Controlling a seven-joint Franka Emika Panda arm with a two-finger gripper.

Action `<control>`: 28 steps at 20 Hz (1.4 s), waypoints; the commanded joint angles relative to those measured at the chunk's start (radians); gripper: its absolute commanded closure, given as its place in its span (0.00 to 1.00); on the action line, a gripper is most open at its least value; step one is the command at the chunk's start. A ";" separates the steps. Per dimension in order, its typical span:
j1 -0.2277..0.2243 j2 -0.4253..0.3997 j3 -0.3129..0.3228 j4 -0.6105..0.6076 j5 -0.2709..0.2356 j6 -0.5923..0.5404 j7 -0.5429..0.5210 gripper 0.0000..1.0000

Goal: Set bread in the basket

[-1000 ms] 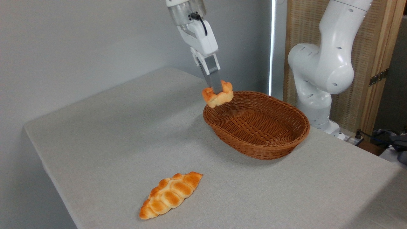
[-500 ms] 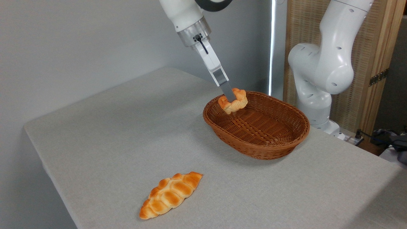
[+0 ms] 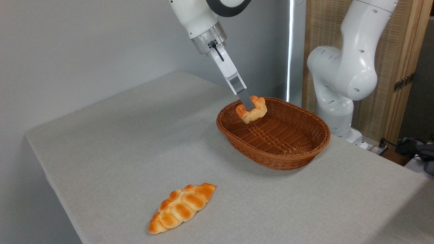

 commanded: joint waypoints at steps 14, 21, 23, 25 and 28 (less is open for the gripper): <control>0.039 0.037 0.084 0.199 0.006 0.047 -0.028 0.00; 0.039 0.255 0.272 0.556 -0.104 0.050 -0.094 0.00; 0.040 0.313 0.293 0.633 -0.118 0.052 -0.108 0.00; 0.040 0.372 0.307 0.707 -0.144 0.052 -0.135 0.00; 0.048 0.441 0.312 0.782 -0.158 0.052 -0.205 0.00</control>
